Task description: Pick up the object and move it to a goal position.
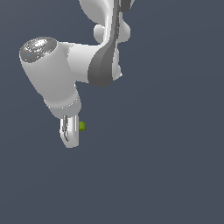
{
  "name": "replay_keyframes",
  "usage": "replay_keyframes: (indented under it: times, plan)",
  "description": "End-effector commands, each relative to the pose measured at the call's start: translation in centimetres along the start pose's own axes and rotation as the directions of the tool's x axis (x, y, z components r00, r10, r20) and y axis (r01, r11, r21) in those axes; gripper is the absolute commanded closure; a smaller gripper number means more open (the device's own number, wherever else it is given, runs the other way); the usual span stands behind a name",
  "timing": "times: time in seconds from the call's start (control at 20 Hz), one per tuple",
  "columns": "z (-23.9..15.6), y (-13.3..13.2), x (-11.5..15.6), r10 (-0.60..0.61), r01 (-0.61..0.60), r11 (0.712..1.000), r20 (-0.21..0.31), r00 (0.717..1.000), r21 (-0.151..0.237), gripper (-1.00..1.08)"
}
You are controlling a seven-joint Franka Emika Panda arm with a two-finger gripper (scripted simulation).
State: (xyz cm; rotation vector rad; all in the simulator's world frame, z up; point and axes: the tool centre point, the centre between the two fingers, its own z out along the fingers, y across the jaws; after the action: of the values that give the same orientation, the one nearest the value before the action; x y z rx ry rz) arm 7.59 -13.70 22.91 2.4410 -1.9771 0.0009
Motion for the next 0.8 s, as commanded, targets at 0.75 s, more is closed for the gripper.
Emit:
replay_keyframes:
  times: [0.75]
  plan:
    - [-7.9,0.0,6.4,-0.002,0.002,1.000,0.000,1.000,0.000,1.08]
